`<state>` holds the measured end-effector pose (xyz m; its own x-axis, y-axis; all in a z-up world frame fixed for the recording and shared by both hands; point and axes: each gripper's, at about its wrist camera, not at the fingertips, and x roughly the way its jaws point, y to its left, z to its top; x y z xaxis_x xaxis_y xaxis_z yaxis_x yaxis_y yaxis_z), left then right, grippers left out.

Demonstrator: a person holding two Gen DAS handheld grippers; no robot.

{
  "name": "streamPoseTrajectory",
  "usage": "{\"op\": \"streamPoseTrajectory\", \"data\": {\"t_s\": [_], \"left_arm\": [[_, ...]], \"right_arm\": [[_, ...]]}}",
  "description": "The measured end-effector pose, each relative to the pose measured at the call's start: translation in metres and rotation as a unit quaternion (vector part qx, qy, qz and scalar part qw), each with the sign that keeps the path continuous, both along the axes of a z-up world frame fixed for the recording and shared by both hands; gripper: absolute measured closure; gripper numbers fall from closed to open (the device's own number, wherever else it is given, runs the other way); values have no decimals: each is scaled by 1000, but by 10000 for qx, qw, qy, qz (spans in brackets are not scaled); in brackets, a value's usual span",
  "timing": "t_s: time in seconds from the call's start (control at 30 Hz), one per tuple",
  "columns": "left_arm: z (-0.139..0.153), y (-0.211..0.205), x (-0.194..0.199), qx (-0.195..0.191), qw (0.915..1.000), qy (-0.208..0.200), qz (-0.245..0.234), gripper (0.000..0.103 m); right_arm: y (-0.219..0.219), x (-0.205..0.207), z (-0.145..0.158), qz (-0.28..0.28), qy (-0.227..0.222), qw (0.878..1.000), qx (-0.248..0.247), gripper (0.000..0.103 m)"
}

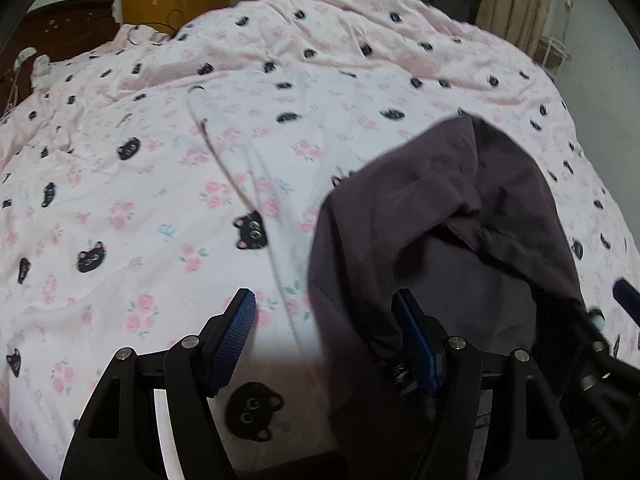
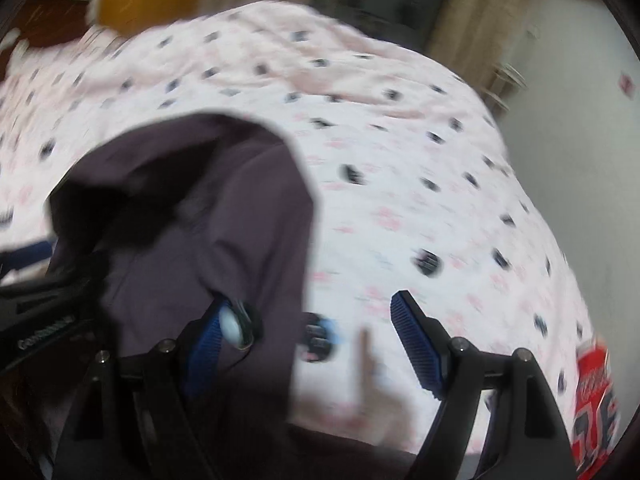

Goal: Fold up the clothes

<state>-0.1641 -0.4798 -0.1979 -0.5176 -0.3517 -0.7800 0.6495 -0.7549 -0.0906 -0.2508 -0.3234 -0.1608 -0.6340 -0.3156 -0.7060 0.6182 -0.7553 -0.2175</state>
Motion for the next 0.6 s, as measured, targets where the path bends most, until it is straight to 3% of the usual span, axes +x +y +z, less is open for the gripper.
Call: {"op": "streamPoseTrajectory", "data": {"t_s": [0.13, 0.23, 0.3, 0.43, 0.5, 0.6], "left_arm": [[12, -3, 12, -379, 9989, -28, 264, 37], [8, -11, 18, -378, 9982, -123, 439, 37], [1, -17, 22, -162, 9983, -163, 533, 33], [-15, -28, 28, 403, 9965, -217, 703, 29], [-19, -32, 31, 609, 9952, -193, 747, 29], [-3, -28, 35, 476, 9967, 134, 640, 29]], "right_arm": [[46, -20, 14, -574, -307, 9951, -739, 19], [73, -35, 12, -908, -813, 9855, -1185, 17], [87, -46, 3, -1112, -1284, 9760, -1365, 16], [91, -62, -34, -1355, -2036, 9637, -1074, 15], [85, -55, -23, -1152, -1804, 9715, -1018, 15], [76, -44, -7, -846, -1452, 9814, -932, 14]]}}
